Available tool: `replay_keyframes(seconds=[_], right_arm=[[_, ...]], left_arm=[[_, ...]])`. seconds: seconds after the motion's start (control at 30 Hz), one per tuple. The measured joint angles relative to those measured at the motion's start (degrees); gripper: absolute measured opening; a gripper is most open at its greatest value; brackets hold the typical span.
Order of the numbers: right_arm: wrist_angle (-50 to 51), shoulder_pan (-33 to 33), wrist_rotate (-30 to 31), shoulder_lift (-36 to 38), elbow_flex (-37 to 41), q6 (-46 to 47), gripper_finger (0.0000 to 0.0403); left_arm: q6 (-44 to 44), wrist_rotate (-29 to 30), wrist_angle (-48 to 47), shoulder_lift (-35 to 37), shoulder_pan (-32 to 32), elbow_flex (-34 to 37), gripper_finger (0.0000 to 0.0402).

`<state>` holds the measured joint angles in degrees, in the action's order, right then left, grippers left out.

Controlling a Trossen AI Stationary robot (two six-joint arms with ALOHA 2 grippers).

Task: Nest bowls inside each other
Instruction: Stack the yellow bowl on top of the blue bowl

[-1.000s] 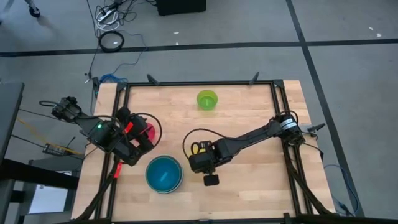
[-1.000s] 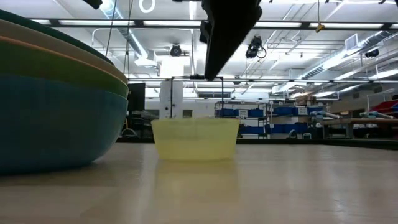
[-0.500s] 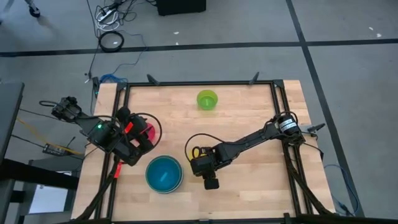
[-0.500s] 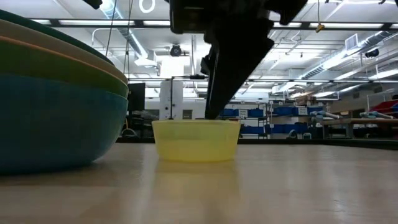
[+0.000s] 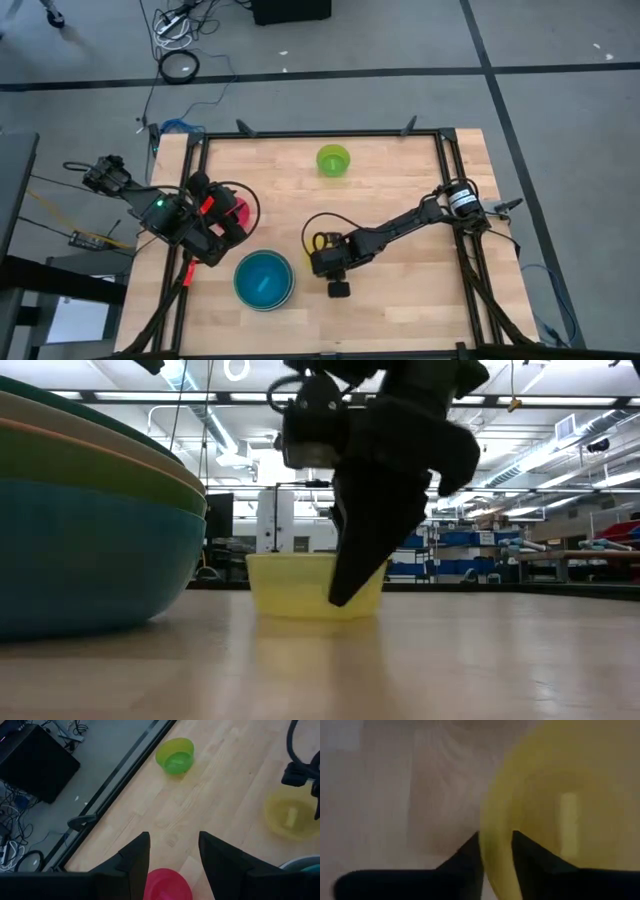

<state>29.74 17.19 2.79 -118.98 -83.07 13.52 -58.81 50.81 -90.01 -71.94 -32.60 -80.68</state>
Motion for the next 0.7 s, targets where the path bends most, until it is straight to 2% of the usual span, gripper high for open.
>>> replay_keyframes(seconds=[0.13, 0.2, 0.37, 0.5, 0.7], right_arm=[[0.08, -0.22, -0.8, -0.02, 0.2, -0.18, 0.0026], [-0.02, -0.22, -0.46, 0.0, 0.13, -0.83, 0.0008], [0.02, -0.22, -0.63, 0.02, 0.13, -0.17, 0.0014], [0.01, -0.22, -0.44, 0.03, 0.13, -0.21, 0.0004], [0.08, -0.03, 2.27, 0.06, 0.13, -0.57, 0.0002]], left_arm=[[0.0, 0.0, 0.0, 0.0, 0.0, 0.0, 0.0177], [0.01, 0.0, 0.01, 0.0, 0.0, 0.0, 0.0177], [0.01, 0.0, 0.0, 0.0, 0.0, 0.0, 0.0177], [0.0, 0.0, 0.0, 0.0, 0.0, 0.0, 0.0177], [0.01, 0.0, 0.01, 0.0, 0.0, 0.0, 0.0177]])
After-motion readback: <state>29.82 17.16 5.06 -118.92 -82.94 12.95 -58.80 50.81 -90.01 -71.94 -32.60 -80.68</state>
